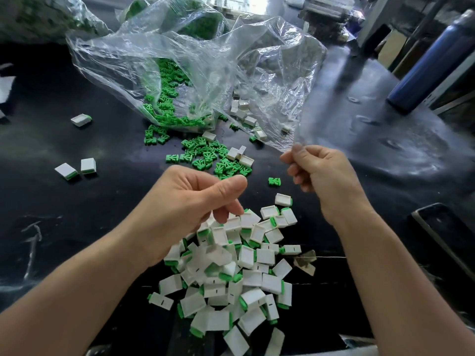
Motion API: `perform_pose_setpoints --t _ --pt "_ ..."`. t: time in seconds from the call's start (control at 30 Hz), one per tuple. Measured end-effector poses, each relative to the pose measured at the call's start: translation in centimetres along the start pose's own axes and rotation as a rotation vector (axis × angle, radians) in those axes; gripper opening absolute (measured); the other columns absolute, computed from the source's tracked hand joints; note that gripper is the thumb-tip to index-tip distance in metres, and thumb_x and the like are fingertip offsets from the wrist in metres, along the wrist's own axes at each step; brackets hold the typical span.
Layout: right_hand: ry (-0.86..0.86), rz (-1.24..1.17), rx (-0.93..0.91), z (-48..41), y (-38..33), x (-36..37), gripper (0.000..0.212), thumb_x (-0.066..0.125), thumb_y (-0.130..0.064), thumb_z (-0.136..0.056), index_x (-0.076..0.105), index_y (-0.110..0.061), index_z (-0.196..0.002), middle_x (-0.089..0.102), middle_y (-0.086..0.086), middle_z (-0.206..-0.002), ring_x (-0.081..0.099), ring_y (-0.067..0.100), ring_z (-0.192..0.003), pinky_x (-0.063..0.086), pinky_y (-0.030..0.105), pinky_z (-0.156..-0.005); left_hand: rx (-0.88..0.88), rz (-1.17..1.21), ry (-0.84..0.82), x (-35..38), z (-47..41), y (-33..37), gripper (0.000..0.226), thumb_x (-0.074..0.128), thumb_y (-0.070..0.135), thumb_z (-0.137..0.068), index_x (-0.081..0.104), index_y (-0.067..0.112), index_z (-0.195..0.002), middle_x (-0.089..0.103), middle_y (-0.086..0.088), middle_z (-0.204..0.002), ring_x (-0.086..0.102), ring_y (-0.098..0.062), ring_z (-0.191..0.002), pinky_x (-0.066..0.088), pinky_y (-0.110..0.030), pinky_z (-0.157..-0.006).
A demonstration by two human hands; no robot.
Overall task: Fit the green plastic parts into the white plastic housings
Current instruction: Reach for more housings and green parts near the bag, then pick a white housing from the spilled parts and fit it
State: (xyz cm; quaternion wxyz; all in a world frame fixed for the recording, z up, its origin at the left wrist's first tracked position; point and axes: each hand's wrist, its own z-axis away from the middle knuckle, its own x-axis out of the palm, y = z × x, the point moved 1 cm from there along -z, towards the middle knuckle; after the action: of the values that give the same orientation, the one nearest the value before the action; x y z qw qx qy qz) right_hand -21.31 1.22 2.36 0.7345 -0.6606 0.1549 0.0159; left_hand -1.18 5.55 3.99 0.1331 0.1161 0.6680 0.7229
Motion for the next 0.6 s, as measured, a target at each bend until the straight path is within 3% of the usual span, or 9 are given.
perform_pose_setpoints --t 0.17,0.27,0.33,0.53,0.6 --pt "0.085 0.314 -0.138 -0.6 1.1 0.4 0.022 0.063 -0.023 -0.086 0.064 -0.029 -0.065 0.06 -0.018 -0.059 0.052 -0.004 -0.058 0.041 0.015 -0.064 0.009 0.027 0.116 -0.2 -0.4 0.1 0.037 0.062 0.049 -0.053 0.073 0.015 -0.062 0.055 0.001 -0.046 0.036 -0.003 -0.039 0.025 -0.013 -0.037" --pt "0.056 0.557 -0.262 -0.3 1.4 1.7 0.013 0.061 -0.018 -0.086 0.071 -0.024 -0.092 0.064 -0.008 -0.089 0.058 0.007 -0.086 0.043 0.02 -0.083 -0.002 0.029 0.123 -0.1 -0.3 0.1 0.032 0.062 0.045 -0.055 0.073 0.016 -0.061 0.056 0.0 -0.046 0.036 -0.005 -0.039 0.025 -0.015 -0.037" --pt "0.023 0.664 -0.306 -0.3 1.7 2.6 0.023 0.06 -0.016 -0.087 0.068 -0.017 -0.108 0.062 0.001 -0.106 0.055 0.018 -0.103 0.039 0.028 -0.096 -0.002 0.031 0.126 0.0 -0.3 0.1 0.031 0.062 0.044 -0.055 0.073 0.015 -0.06 0.056 0.0 -0.047 0.036 -0.006 -0.039 0.026 -0.015 -0.036" --pt "-0.187 0.894 -0.439 -0.3 1.6 4.3 0.045 0.046 -0.013 -0.094 0.043 -0.024 -0.138 0.036 -0.004 -0.147 0.027 0.016 -0.137 0.017 0.037 -0.113 0.004 0.05 0.128 0.0 -0.3 0.1 0.033 0.063 0.043 -0.056 0.073 0.012 -0.062 0.057 0.0 -0.047 0.039 -0.004 -0.039 0.03 -0.013 -0.036" --pt "-0.21 0.916 -0.471 -0.3 1.6 4.3 0.041 0.048 -0.011 -0.093 0.05 -0.021 -0.133 0.045 -0.003 -0.142 0.037 0.016 -0.133 0.022 0.038 -0.111 0.002 0.049 0.124 0.0 -0.3 0.1 0.032 0.063 0.042 -0.056 0.073 0.013 -0.062 0.057 0.0 -0.047 0.039 -0.004 -0.039 0.031 -0.013 -0.036"
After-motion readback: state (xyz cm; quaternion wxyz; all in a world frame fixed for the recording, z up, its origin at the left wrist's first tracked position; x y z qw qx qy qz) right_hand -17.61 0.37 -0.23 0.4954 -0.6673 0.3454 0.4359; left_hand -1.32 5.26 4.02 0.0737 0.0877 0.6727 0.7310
